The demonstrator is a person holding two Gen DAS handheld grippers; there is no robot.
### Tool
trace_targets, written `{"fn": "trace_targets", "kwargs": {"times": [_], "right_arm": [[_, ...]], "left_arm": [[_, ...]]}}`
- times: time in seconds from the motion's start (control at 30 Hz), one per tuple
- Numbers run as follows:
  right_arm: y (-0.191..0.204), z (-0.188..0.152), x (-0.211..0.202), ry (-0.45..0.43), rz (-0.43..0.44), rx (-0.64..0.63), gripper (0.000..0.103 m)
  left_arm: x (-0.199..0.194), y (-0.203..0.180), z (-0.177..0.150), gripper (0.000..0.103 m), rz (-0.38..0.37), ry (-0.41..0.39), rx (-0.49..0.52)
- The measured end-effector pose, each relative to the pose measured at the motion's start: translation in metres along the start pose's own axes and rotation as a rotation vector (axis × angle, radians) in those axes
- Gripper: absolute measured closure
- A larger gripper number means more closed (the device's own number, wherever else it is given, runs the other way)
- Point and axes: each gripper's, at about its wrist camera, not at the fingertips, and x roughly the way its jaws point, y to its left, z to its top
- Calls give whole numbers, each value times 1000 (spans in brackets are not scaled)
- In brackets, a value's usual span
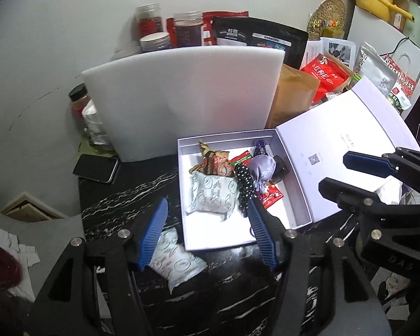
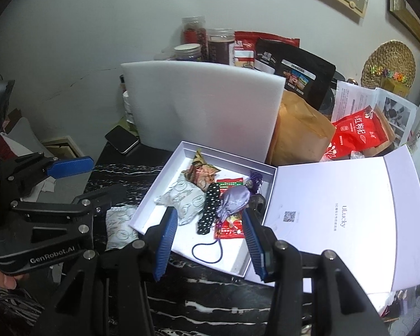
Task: Organize objects
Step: 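Withdraw both open tools from the box back over the table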
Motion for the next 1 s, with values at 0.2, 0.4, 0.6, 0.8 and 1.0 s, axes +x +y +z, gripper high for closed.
{"fn": "trace_targets", "kwargs": {"times": [0.2,0.4,0.6,0.8,1.0], "right_arm": [[19,-9,-13,-10,8,-5,51],[43,-18,-22,-9,14,-8,51],[66,-27,-25,0,21,-2,51],[89,-36,-20,20,35,5,51],[112,-45,-10,54,37,36,51]], "left_arm": [[-22,13,-19,42,24,-11,-18],[-38,29,-38,39,32,-5,-39],[-51,47,-61,38,36,8,-58],[-56,70,-88,38,39,35,-75],[-56,93,-109,38,33,62,-98]]}}
